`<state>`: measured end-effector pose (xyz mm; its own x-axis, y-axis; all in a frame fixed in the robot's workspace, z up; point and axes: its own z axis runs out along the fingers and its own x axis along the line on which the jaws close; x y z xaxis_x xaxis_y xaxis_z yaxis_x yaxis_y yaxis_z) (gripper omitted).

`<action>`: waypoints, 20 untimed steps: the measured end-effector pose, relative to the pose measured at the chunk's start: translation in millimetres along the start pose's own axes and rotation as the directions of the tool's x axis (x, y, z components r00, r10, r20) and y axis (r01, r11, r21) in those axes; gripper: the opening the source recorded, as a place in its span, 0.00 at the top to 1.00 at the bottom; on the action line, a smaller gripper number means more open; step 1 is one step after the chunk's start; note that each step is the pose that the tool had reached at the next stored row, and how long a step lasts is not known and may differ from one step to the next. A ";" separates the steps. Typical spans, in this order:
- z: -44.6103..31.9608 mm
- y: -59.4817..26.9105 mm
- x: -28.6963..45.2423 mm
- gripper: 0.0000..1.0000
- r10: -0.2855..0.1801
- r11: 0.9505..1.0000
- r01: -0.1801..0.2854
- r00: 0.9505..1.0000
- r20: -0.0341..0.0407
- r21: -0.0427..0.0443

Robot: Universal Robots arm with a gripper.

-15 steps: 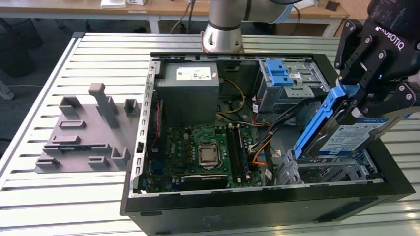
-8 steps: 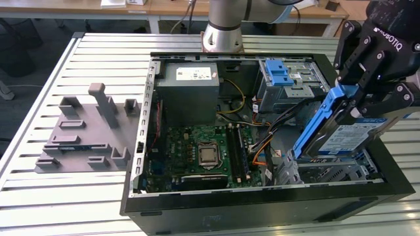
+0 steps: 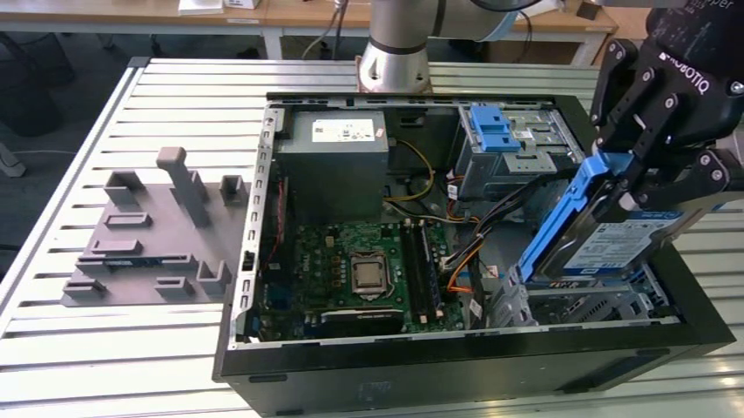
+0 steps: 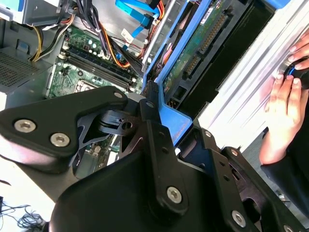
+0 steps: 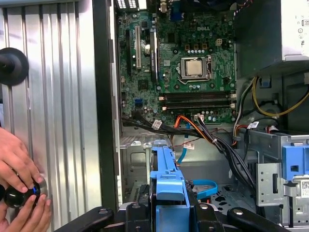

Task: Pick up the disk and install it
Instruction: 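Insert the disk into the insertion slot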

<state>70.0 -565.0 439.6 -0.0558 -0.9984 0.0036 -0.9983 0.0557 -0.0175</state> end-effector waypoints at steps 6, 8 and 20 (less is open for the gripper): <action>2.4 -0.1 0.0 0.63 -0.002 1.000 0.002 1.000 0.000 0.000; 3.2 -0.2 0.0 0.63 -0.002 1.000 0.002 1.000 0.000 0.000; 11.2 -0.3 -0.1 0.63 -0.002 1.000 0.002 1.000 0.000 0.000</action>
<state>70.5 -565.1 428.4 -0.0537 -0.9986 0.0036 -0.9984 0.0536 -0.0175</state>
